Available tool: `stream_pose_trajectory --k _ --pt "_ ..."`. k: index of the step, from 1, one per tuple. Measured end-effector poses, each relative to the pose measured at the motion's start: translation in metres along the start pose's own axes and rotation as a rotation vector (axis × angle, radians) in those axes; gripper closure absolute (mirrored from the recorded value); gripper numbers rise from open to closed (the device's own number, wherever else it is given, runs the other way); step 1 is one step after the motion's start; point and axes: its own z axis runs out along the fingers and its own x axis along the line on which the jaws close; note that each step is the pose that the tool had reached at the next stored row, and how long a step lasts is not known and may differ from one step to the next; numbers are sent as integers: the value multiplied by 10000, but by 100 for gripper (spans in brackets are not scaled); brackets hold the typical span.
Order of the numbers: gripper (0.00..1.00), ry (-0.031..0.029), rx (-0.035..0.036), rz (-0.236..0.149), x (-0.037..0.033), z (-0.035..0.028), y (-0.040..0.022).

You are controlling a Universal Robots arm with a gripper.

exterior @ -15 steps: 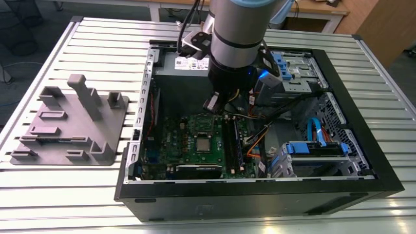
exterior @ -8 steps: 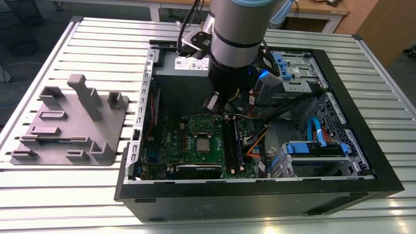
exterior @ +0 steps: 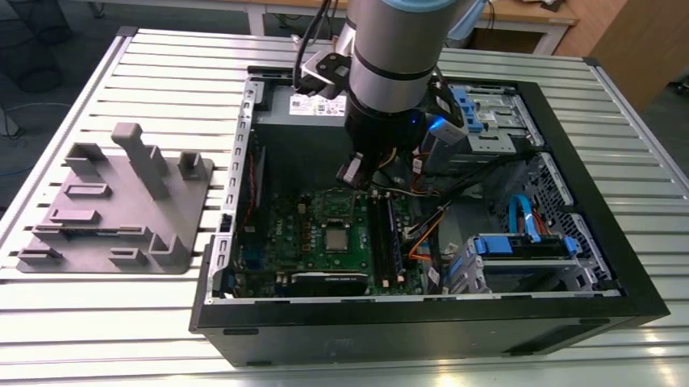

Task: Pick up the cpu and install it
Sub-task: 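Close the cpu cover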

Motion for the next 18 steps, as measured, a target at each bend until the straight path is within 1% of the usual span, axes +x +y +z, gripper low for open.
stream_pose_trajectory --k 7,14,18 --pt "89 -14 25 -10 3 18 -3" --pt "89 -21 30 -15 4 22 -3" --pt "89 -42 67 -22 8 35 -4"
